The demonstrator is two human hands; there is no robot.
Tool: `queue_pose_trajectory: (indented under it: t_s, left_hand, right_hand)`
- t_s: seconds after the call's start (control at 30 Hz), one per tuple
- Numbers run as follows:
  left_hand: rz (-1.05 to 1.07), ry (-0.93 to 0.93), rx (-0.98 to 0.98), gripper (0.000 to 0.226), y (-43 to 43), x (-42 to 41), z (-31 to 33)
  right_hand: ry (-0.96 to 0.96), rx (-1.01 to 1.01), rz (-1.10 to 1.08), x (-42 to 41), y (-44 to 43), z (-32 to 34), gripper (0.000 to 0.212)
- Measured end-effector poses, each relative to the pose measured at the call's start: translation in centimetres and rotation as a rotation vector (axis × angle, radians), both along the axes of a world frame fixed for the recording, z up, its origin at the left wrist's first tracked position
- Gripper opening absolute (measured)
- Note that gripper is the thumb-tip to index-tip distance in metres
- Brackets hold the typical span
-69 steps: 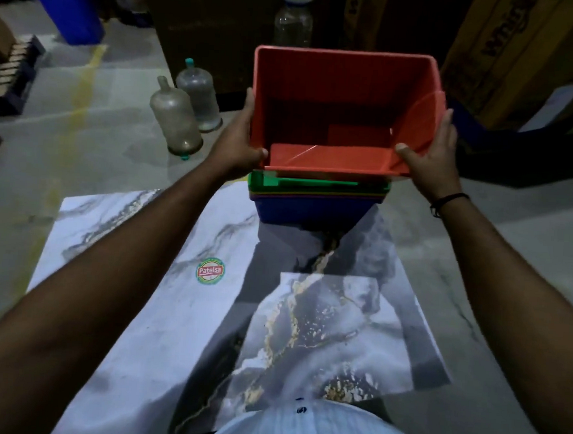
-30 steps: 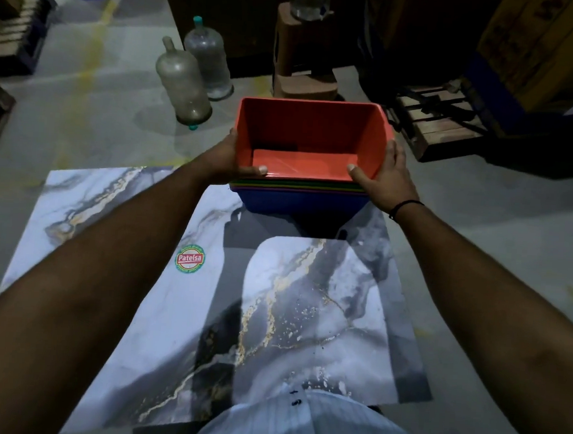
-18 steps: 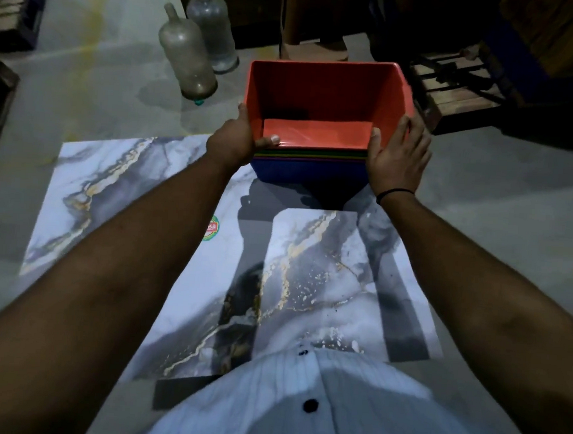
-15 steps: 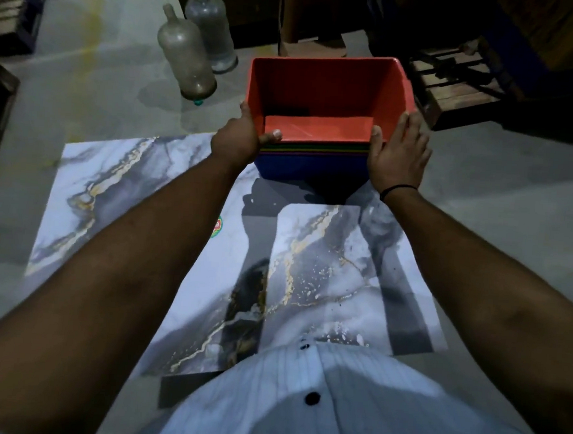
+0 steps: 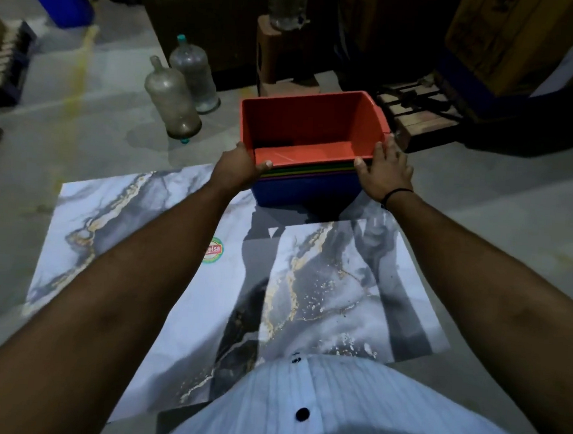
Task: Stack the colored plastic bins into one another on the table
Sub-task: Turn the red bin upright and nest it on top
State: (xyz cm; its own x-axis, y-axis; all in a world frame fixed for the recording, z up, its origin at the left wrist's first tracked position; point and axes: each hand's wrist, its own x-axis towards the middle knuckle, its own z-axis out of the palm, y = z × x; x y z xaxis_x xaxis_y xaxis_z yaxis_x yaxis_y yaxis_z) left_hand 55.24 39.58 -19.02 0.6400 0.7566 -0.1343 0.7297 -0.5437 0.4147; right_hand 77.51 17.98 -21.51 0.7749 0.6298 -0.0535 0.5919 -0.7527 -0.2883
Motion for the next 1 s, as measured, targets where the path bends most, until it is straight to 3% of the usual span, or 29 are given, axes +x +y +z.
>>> queue_pose_trajectory:
  t_s: [0.27, 0.37, 0.63, 1.0]
  left_hand:
    - [-0.021, -0.138, 0.035, 0.066, -1.8, -4.1, 0.0]
    - [-0.041, -0.123, 0.058, 0.058, -2.5, -5.8, 0.5]
    - [-0.033, -0.078, 0.144, 0.067, -1.2, -10.8, 1.1]
    - [-0.019, -0.107, 0.101, 0.06, 0.9, -18.3, -0.4]
  right_hand:
    - [-0.09, 0.016, 0.031, -7.1, 1.7, -0.5, 0.081]
    - [-0.109, 0.031, 0.088, -10.2, 2.9, -0.5, 0.081]
    - [-0.107, 0.009, 0.308, -16.7, 6.1, 0.0, 0.075]
    - [-0.081, -0.064, 0.272, -18.7, 6.6, 0.6, 0.079]
